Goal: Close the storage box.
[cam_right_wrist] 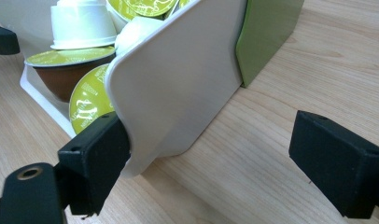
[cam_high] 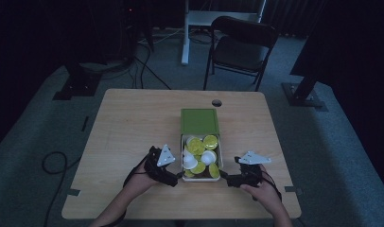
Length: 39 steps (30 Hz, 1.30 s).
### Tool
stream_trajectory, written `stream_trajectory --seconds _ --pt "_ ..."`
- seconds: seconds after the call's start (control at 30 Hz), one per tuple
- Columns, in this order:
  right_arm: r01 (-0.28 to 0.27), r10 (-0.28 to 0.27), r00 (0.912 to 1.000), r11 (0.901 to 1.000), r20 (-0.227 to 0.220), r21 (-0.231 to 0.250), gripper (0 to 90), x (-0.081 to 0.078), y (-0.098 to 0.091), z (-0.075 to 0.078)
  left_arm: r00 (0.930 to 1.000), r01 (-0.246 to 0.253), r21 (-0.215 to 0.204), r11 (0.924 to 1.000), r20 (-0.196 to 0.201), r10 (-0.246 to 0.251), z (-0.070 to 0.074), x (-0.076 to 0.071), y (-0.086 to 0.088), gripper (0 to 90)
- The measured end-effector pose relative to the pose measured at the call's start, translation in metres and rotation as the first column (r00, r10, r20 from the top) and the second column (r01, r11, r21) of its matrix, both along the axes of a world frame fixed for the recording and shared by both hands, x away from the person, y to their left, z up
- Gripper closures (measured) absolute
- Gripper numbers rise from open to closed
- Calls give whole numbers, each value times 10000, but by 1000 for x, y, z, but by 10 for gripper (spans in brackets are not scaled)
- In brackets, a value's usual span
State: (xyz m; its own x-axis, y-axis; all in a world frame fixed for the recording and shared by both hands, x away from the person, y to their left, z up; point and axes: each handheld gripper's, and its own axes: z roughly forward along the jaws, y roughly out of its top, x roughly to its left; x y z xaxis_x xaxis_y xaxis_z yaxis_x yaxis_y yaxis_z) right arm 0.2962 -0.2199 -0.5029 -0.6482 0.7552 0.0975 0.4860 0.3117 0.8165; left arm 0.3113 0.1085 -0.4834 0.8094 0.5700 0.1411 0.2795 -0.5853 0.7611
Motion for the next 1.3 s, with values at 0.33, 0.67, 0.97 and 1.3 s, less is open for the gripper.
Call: stream_trajectory --seconds 0.33,0.67,0.97,1.3 --pt "26 -26 10000 10000 4 -86 116 6 3 2 9998 -221 184 9996 0 221 0 8 1 13" --pt "127 -126 9999 9998 26 -177 116 15 6 2 9990 -431 233 9988 -99 433 0 20 1 13" --pt "301 -299 9995 9992 79 -262 116 23 7 3 9983 -570 226 9981 -115 572 2 30 -2 13" --pt "461 -458 9989 9984 94 -336 111 36 10 3 9975 -702 401 9967 -88 706 3 45 -4 13"
